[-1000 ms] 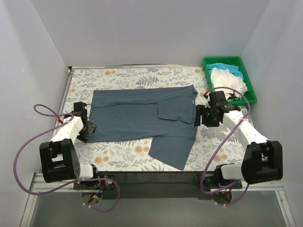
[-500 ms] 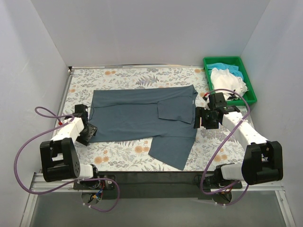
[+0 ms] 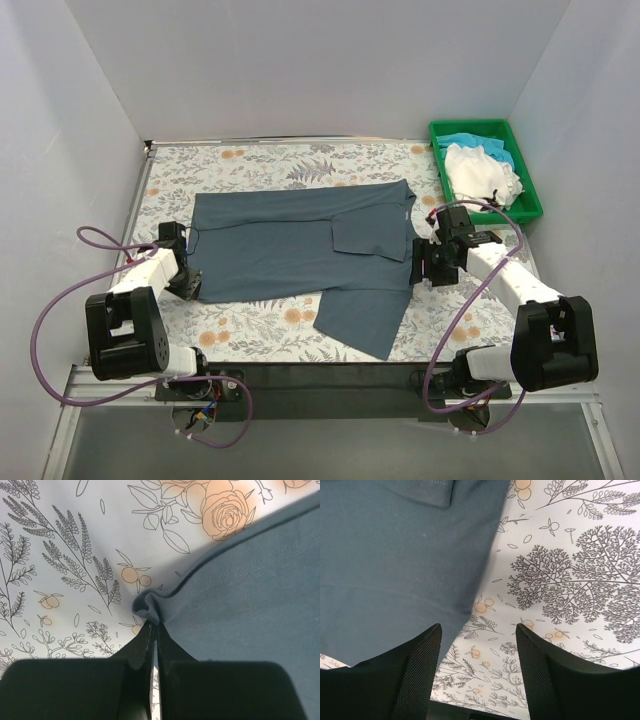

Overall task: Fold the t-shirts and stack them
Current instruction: Fold the tshirt

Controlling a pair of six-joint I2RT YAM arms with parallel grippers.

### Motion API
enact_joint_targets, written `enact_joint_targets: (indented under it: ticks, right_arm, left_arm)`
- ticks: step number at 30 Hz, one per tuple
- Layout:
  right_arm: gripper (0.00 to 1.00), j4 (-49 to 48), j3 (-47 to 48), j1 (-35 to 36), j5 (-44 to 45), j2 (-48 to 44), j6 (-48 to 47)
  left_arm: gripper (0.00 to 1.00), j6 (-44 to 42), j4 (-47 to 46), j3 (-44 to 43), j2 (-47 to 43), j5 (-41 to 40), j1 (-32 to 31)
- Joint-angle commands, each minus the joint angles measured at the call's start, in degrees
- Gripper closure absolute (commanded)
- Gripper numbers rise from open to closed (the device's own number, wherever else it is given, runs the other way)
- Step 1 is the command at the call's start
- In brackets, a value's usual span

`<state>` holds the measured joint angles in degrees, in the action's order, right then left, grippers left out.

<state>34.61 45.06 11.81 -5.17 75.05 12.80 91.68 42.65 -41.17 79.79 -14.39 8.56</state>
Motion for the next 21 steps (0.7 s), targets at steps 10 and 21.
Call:
enact_joint_targets:
  ticks: [10,21]
  right_arm:
    - [0.53,-7.0,-5.8,0.4,-2.8,0.8,9.2]
    - [0.61,-10.5,-7.7,0.4,-2.6,4.2,11.5]
  left_arm:
    - [1.0,-3.6,0.1,-1.3,-4.9,-0.8,0.3]
    - [1.0,-4.5,-0.5,-0.6,-5.4,-1.6,0.3]
